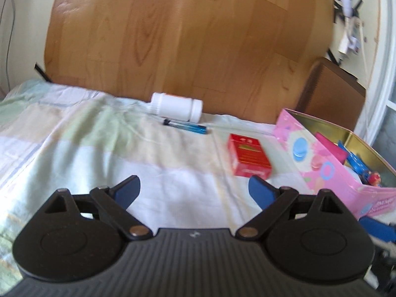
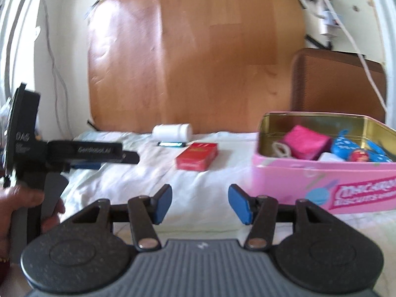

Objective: Organize rigid objects
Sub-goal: 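Move the right gripper toward the red cigarette box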

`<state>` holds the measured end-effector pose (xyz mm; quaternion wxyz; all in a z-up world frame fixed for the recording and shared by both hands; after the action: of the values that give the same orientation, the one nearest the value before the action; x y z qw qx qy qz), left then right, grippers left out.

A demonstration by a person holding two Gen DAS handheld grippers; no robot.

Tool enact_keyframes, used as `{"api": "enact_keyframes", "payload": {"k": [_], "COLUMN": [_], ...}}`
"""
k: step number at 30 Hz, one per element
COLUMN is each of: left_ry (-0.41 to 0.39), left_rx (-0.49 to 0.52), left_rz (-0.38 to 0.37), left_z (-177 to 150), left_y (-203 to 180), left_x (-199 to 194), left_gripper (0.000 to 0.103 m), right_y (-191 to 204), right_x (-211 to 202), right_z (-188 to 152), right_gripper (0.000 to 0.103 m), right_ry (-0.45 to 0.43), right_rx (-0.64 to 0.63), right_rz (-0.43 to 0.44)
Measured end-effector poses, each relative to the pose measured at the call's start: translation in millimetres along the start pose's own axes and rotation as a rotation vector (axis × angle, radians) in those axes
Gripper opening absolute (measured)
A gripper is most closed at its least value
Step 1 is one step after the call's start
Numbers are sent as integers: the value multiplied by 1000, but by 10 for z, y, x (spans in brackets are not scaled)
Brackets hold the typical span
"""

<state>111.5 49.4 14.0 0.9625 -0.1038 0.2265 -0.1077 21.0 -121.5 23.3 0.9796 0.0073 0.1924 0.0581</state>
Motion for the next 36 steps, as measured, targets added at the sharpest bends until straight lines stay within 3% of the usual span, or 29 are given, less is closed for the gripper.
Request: {"api": "enact_keyframes", "payload": {"k": [8,31,36], "left_ry": [1,-15,-27], "left_rx": [-66,-68,-74], "left_rz": [-33,-62,-68], "left_z": [0,-18,-10], "left_y": [112,119,126], "left_x": [39,6,-16], "left_gripper": [96,97,97], "right_y": [55,76,153], "right_x": [54,132,233], "right_z": [-37,-77,-57], "right_gripper": [55,57,57], "right_ry": [35,82,111], "right_rx": [-20,-43,-73], "right_rz": [2,-10,22]}}
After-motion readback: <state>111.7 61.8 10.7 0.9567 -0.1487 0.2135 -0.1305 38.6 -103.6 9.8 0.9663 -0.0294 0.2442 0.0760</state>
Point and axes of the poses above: each gripper's, at about its wrist camera, not at the fingertips, and x roughly the way its jaws point, y to its left, z to its top, the point moved 7 cm from there along x, roughly the way its jaws point, and after that the axes turned 4 degrees about -z, right-handed, at the moved point
